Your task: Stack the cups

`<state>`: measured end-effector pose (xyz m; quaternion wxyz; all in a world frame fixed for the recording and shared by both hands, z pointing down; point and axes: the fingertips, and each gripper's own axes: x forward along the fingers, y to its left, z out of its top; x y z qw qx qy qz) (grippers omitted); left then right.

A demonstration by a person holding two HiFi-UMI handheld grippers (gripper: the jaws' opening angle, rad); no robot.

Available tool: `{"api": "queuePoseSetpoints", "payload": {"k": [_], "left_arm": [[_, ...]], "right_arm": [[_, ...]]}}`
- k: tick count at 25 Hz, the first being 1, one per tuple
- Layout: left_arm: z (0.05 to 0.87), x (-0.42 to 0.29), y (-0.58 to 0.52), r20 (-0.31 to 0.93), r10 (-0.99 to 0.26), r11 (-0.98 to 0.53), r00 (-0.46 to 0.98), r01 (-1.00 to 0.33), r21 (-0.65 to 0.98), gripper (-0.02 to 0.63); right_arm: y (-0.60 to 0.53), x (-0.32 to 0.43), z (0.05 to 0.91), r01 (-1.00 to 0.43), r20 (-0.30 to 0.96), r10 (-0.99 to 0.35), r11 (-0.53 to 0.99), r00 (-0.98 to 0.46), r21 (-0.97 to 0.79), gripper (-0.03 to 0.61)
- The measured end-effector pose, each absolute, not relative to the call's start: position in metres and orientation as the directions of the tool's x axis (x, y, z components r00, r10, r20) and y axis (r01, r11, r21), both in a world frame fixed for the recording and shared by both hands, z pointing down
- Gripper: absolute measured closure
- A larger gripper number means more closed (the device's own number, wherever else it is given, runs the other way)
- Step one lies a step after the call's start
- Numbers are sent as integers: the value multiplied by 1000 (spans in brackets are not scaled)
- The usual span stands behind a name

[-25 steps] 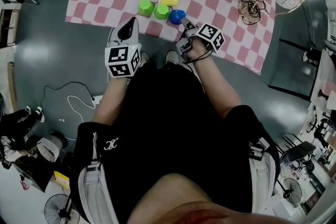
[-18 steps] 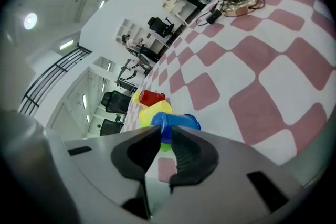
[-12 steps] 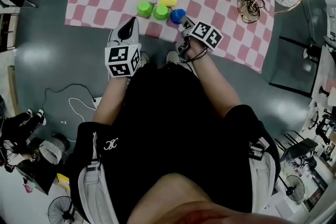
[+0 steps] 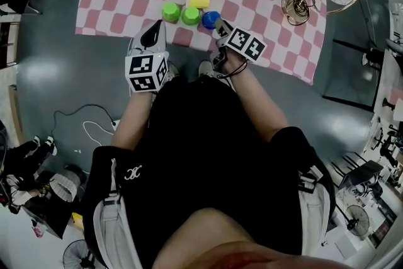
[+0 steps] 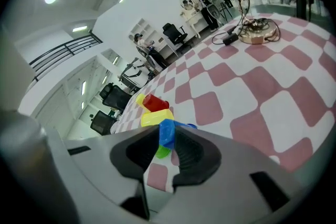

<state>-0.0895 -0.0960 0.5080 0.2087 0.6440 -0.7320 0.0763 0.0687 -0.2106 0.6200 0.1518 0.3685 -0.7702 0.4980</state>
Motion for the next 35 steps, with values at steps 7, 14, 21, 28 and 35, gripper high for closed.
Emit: {"api": "queuePoseSetpoints", "payload": {"k": [7,14,21,28,35], "left_arm": [[493,-82,-106,361,-930,131,-72,-981,142,598],[463,-69,-118,294,-954,93,-55,-989,115,598],[439,-54,-129,252,-966,80,-55,-993,88,598],[436,-43,-130,250,-963,118,-96,-990,74,598],[437,-42,-125,258,-951,189,-167,-980,63,598]], "right_arm": [[-227,78,564,-762,464,-607,558,-645,-330,558],[-237,73,477,-724,218,-693,679,-687,-123,574],[-230,73,424,-666,78,-662,744,-746,-52,575],[-233,74,425,-572,74,-569,819,-819,-41,575],[-249,55,438,-329,99,-328,944,-939,13,555]]}}
